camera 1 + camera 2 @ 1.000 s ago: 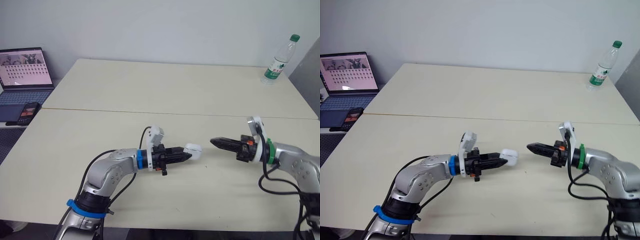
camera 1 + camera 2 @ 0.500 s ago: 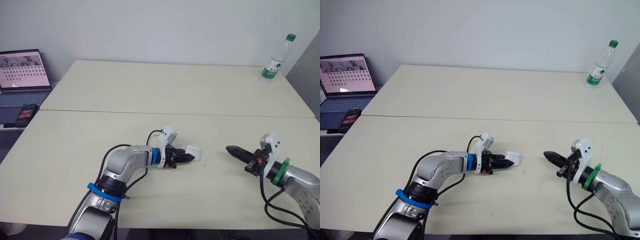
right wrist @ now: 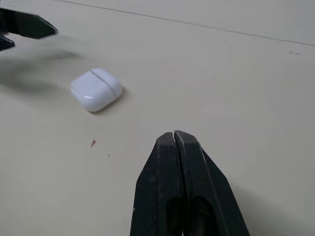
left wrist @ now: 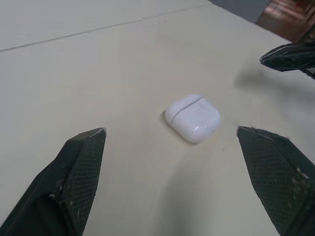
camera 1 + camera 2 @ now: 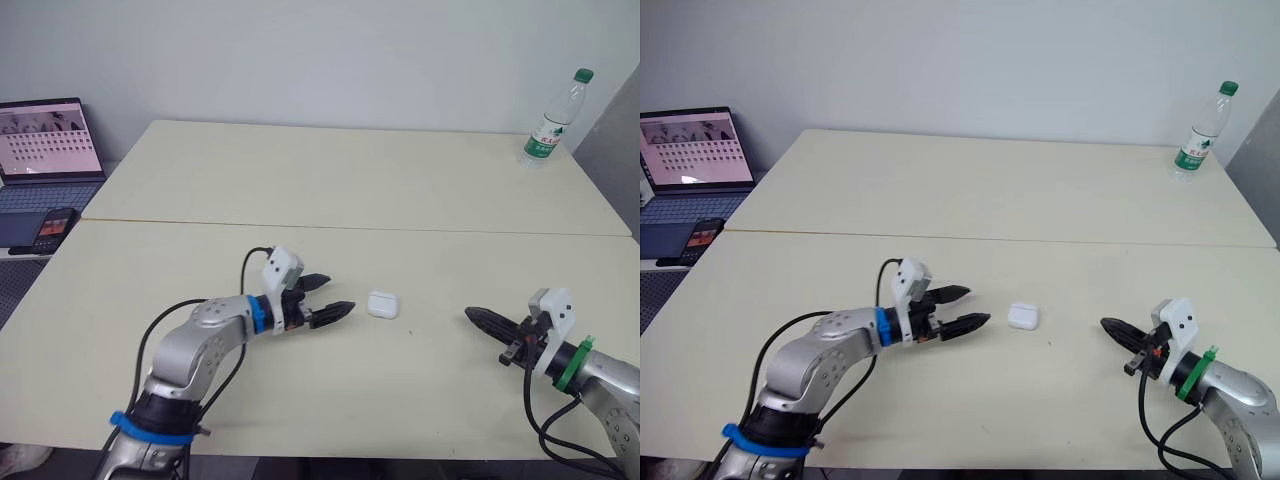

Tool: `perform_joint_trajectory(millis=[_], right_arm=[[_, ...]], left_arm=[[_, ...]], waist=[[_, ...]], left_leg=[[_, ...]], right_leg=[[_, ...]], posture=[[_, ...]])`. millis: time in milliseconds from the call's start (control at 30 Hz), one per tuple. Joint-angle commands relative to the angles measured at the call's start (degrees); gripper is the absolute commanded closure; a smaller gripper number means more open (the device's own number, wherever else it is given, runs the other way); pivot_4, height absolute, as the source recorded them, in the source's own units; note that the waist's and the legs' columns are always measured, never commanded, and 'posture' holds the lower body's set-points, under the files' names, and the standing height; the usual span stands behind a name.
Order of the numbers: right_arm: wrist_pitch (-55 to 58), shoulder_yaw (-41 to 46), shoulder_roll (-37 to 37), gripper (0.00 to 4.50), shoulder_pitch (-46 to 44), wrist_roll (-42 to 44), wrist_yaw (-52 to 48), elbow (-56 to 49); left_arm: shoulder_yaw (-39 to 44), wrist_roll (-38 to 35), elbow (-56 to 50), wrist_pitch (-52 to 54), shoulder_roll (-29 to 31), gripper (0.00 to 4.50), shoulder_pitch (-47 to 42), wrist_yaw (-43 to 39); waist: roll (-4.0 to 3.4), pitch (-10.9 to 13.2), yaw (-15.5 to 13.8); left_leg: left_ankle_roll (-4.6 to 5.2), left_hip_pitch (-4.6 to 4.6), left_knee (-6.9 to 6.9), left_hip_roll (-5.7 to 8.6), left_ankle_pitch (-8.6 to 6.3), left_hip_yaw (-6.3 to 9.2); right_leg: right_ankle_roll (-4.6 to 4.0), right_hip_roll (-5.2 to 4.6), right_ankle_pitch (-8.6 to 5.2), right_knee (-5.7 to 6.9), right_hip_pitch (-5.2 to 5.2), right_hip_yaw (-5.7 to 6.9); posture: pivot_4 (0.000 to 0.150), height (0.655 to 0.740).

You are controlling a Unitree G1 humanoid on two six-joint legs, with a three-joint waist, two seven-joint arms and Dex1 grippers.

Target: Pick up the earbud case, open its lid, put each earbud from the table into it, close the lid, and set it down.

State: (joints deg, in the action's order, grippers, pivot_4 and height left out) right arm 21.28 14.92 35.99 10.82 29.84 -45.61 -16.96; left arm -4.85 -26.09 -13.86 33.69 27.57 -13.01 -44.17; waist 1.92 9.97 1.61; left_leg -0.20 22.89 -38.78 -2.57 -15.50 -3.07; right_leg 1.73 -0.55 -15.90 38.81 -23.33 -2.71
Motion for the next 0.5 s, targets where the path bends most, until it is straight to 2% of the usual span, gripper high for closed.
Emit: perform_joint_trajectory(millis=[33, 133, 400, 433, 500], right_arm=[[-7.33, 0.80, 2.53, 4.13, 0.96, -3.96, -4.08, 2.70], [-12.20, 0.31, 3.36, 3.27, 1.46, -6.44, -6.38, 6.86], [-19.36, -0.16, 4.16, 0.27, 3.06, -9.62, -10.20, 13.48], [-19.10, -0.09, 4.12, 0.05, 3.23, -9.25, -10.48, 13.57], [-18.44, 0.01, 4.06, 0.05, 3.43, -8.34, -10.99, 13.39]], left_arm=[[2.56, 4.45, -3.30, -10.54, 0.98, 0.00, 4.99, 1.07], [3.32, 7.63, -3.34, -17.29, 1.97, 0.00, 10.44, 1.13], [4.39, 9.61, -2.08, -25.10, 2.66, 0.00, 18.61, 0.51], [4.22, 9.88, -1.93, -25.50, 2.78, 0.00, 18.94, 0.51], [3.84, 9.80, -1.69, -26.02, 3.06, 0.00, 19.31, -0.15]], waist=[[0.00, 0.00, -0.03], [0.02, 0.01, -0.03], [-0.01, 0.00, -0.07], [-0.01, -0.01, -0.07], [-0.01, -0.01, -0.08]], left_leg=[[0.00, -0.02, 0.00, 0.00, 0.00, -0.02], [0.00, -0.03, 0.00, -0.02, 0.00, -0.01], [0.01, -0.07, 0.00, -0.04, 0.00, -0.03], [0.01, -0.08, 0.00, -0.04, 0.00, -0.03], [0.01, -0.08, 0.00, -0.05, 0.00, -0.03]], right_leg=[[-0.07, -0.02, 0.04, 0.00, 0.01, 0.01], [-0.08, -0.04, 0.04, -0.03, 0.02, 0.01], [0.03, -0.07, -0.06, -0.02, 0.04, 0.01], [0.10, -0.07, -0.11, -0.02, 0.04, 0.02], [0.08, -0.08, -0.10, -0.01, 0.04, 0.02]], posture=[[0.150, 0.7362], [0.150, 0.7362], [0.150, 0.7362], [0.150, 0.7362], [0.150, 0.7362]])
